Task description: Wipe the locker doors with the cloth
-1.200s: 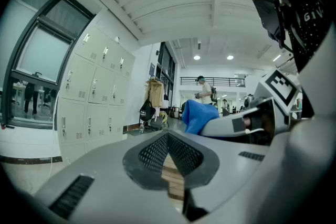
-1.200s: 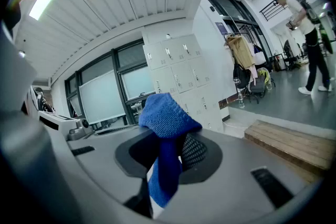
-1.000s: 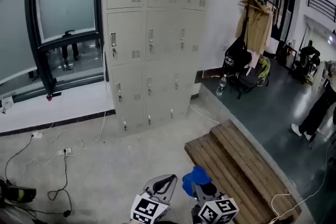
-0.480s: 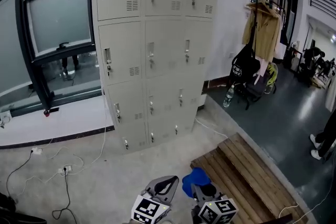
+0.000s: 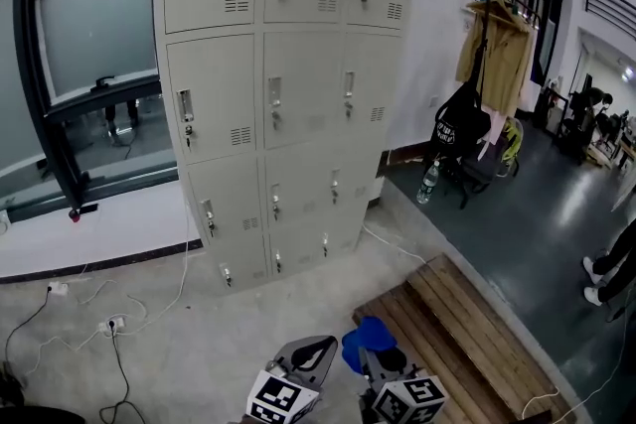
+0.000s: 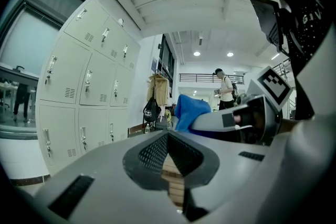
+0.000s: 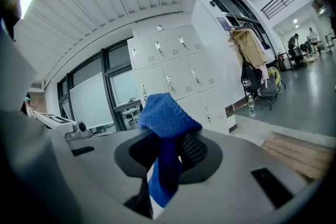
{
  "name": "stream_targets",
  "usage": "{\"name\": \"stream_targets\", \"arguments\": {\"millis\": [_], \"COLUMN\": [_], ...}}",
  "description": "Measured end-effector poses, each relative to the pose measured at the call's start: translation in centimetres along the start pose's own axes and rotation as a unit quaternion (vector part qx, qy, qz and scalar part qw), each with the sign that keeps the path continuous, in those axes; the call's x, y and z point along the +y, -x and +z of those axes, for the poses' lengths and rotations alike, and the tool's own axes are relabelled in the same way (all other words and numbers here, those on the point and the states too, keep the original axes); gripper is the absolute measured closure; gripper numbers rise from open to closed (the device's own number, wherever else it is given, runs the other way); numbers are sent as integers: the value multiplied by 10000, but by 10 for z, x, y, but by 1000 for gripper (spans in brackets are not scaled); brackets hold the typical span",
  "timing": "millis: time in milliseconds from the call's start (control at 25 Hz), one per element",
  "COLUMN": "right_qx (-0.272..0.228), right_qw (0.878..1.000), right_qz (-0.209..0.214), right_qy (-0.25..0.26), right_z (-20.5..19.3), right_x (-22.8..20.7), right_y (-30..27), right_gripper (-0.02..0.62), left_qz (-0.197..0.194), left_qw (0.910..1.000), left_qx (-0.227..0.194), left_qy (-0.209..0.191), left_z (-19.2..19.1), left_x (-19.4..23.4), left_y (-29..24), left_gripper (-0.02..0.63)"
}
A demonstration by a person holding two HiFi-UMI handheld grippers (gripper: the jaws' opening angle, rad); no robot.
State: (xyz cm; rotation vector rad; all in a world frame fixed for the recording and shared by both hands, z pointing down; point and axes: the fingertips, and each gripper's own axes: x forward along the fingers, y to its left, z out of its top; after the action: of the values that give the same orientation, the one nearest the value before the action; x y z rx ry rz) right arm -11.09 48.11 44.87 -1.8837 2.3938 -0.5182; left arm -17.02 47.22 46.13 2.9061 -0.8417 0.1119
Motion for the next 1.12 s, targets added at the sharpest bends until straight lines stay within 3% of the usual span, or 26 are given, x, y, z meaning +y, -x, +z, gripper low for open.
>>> {"name": "stream_targets", "arguments": {"millis": [200,480,600,920,1120], "right_qx": [-20,-203,-234,-228,-263], "right_qw": [10000,9995,9992,9986,9979], "right_qz": [-68,-181,-270,-418,-564], "right_qy": [-64,-167,-204,-230,-163], "right_z": [6,22,28,64,104], "right_x": [-7,-30,-50,-107,-146], "right_y": [-3,-27,-50,-135,-199], "right_gripper": [511,511,511,510,511], "left_qz": [102,85,7,-235,-446], "left_qw": [9999,9995,9988,9994,9980], "left_qx": [61,119,133,77,44], "left_qy": [32,-271,-461,-260,-444], "left_z": [4,10,15,42,73], "left_x": [13,34,46,104,152], "left_y": [-9,-48,-78,-170,-239], "left_gripper": [600,600,600,600,600]}}
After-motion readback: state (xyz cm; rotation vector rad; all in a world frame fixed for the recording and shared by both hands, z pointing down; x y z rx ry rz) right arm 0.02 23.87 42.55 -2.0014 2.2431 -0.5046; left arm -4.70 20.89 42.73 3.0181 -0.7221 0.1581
